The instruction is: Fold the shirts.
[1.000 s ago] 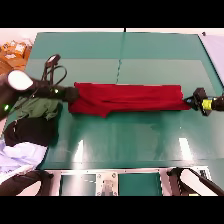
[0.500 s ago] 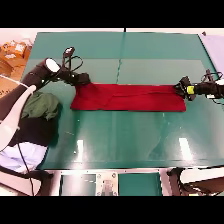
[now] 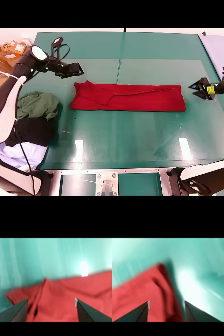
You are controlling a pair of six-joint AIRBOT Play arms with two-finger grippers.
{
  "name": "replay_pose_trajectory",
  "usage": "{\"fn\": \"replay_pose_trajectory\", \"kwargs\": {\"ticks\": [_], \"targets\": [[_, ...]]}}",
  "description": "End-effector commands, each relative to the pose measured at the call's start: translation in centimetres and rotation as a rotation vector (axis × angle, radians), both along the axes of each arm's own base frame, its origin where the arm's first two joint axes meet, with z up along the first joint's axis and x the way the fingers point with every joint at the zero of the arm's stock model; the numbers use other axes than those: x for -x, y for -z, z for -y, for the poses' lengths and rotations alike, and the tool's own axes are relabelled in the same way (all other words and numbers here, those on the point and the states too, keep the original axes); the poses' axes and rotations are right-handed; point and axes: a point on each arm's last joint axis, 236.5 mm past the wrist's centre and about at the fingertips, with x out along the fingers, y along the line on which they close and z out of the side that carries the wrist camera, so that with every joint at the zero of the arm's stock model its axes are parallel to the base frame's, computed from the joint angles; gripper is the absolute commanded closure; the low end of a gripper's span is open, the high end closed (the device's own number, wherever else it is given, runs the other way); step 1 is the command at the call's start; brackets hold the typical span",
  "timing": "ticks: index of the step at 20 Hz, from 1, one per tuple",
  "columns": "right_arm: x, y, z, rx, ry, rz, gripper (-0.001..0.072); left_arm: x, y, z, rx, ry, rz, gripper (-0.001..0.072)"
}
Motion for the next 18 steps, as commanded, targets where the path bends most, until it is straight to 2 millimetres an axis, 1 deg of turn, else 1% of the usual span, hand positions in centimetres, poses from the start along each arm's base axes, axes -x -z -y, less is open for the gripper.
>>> {"fn": "replay_pose_trajectory", "kwargs": {"ticks": [1,3,7,8,9,10,11,12,13,14,15,16,18], "targets": [[3.3,3.0,-1.0,-0.098,-0.129,-0.096,0.0202,2.0,0.0,0.2,0.014,0.046,-0.083,0.0053],[3.2,4.4,-3.5,-0.200,-0.189,-0.099,0.0202,2.0,0.0,0.2,0.019,0.047,-0.084,0.0053],[0.8,5.1,-7.7,-0.289,-0.256,-0.031,0.0206,2.2,-0.1,0.5,0.030,0.052,-0.092,0.0054],[0.5,5.2,-8.3,-0.281,-0.271,-0.031,0.0236,2.3,0.0,0.5,0.031,0.056,-0.098,0.0054],[0.3,5.3,-8.8,-0.278,-0.280,-0.030,0.0383,2.6,0.0,0.6,0.033,0.061,-0.108,0.0054],[0.2,5.2,-9.2,-0.278,-0.290,-0.031,0.0489,2.9,0.0,0.7,0.037,0.069,-0.119,0.0055],[0.2,5.1,-9.4,-0.281,-0.299,-0.031,0.0521,3.3,0.0,1.0,0.046,0.078,-0.134,0.0055],[0.3,4.8,-9.5,-0.286,-0.309,-0.032,0.0667,3.7,-0.1,1.3,0.062,0.087,-0.148,0.0100],[0.3,4.3,-9.5,-0.290,-0.320,-0.029,0.0699,4.0,-0.3,1.8,0.078,0.102,-0.156,0.0369],[0.3,3.6,-9.6,-0.296,-0.338,-0.025,0.0700,4.1,-0.5,2.4,0.085,0.127,-0.142,0.0583],[0.3,2.6,-9.6,-0.297,-0.355,-0.016,0.0700,4.0,-0.6,3.0,0.088,0.133,-0.128,0.0668],[0.1,1.4,-9.6,-0.294,-0.365,-0.008,0.0700,3.7,-0.7,3.7,0.090,0.134,-0.112,0.0679],[-0.5,-2.0,-9.4,-0.264,-0.382,0.027,0.0700,3.3,-0.8,6.5,0.102,0.150,-0.068,0.0679]]}}
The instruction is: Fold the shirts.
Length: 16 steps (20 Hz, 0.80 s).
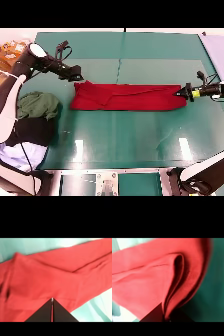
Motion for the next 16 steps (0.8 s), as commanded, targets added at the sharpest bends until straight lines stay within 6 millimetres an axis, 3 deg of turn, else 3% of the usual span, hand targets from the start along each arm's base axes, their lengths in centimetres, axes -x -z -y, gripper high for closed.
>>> {"fn": "replay_pose_trajectory", "kwargs": {"ticks": [1,3,6,8,10,13,16], "targets": [[-0.5,-5.8,-0.4,0.019,-0.036,0.069,0.0700,-0.4,-0.2,4.6,0.037,0.031,0.061,0.0679],[-0.5,-10.4,-1.3,0.066,-0.061,0.144,0.0700,0.0,0.6,10.2,0.095,0.060,0.080,0.0679],[0.6,-16.6,-4.8,0.122,-0.152,0.249,0.0700,1.9,4.0,19.2,0.172,0.084,0.074,0.0678],[1.5,-19.5,-7.4,0.138,-0.205,0.300,0.0699,4.1,6.8,24.6,0.225,0.088,0.033,0.0679],[2.2,-21.8,-9.8,0.154,-0.239,0.343,0.0700,6.2,8.6,28.8,0.269,0.113,0.005,0.0678],[3.2,-24.9,-13.3,0.119,-0.296,0.422,0.0700,7.5,9.4,32.4,0.320,0.124,-0.021,0.0679],[3.3,-25.8,-14.9,0.074,-0.304,0.435,0.0699,7.2,9.1,33.6,0.372,0.104,-0.048,0.0679]]}}
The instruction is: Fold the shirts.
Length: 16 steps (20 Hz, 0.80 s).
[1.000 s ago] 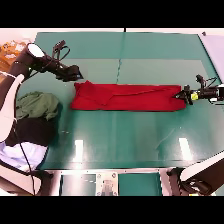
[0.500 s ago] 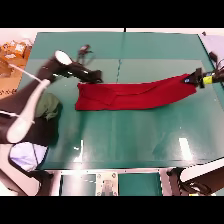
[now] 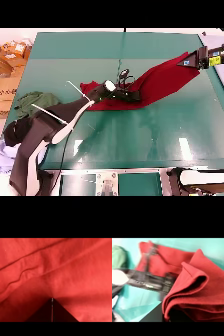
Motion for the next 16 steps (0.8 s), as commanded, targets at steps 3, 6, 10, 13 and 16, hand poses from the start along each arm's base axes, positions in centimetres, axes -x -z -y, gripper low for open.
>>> {"fn": "replay_pose_trajectory", "kwargs": {"ticks": [3,6,10,13,16], "targets": [[0.4,-1.3,-2.0,-0.032,-0.028,0.017,0.0699,0.0,-0.8,1.4,0.067,-0.003,-0.043,0.0678],[0.1,-1.4,-2.2,-0.037,-0.022,0.027,0.0699,-1.2,-3.6,-2.2,0.060,0.113,-0.020,0.0680],[-0.9,-1.5,-5.2,-0.043,-0.043,0.064,0.0699,-6.2,-6.6,-16.2,-0.288,0.088,0.016,0.0680],[-1.6,-0.7,-10.8,-0.059,-0.093,0.093,0.0699,-8.8,-9.8,-28.1,-0.528,-0.054,0.040,0.0679],[-3.1,1.5,-18.7,-0.083,-0.126,0.127,0.0699,-9.3,-13.8,-35.1,-0.546,-0.162,0.042,0.0679]]}}
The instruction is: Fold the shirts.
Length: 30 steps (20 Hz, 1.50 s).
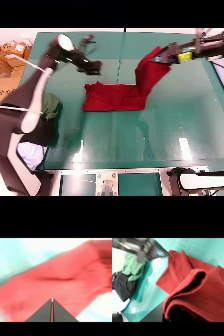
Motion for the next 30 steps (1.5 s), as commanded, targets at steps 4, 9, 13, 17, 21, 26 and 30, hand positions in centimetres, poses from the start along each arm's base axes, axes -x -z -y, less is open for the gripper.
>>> {"fn": "replay_pose_trajectory", "kwargs": {"ticks": [4,9,13,17,21,26,30], "targets": [[-2.5,8.9,-19.0,-0.028,-0.022,0.060,0.0698,0.3,-4.9,-13.5,-0.136,-0.183,0.004,0.0679],[-0.8,20.2,-29.9,-0.022,0.045,0.024,0.0283,1.1,-4.8,-14.8,-0.161,-0.157,-0.015,0.0679],[-4.0,18.4,-24.0,-0.013,0.066,-0.003,0.0478,1.4,-4.7,-14.9,-0.172,-0.133,-0.015,0.0679],[-8.3,15.3,-10.5,-0.033,0.147,-0.093,0.0701,1.1,-4.7,-14.9,-0.174,-0.138,-0.006,0.0679],[-7.2,17.7,4.5,0.067,0.273,-0.255,0.0700,1.1,-4.6,-15.2,-0.183,-0.142,-0.005,0.0679],[-1.7,24.5,7.9,0.033,0.329,-0.495,0.0152,0.9,-4.6,-15.5,-0.195,-0.156,-0.001,0.0679],[-0.8,26.7,1.7,-0.005,0.280,-0.522,0.0153,0.9,-4.6,-15.5,-0.194,-0.157,-0.003,0.0679]]}}
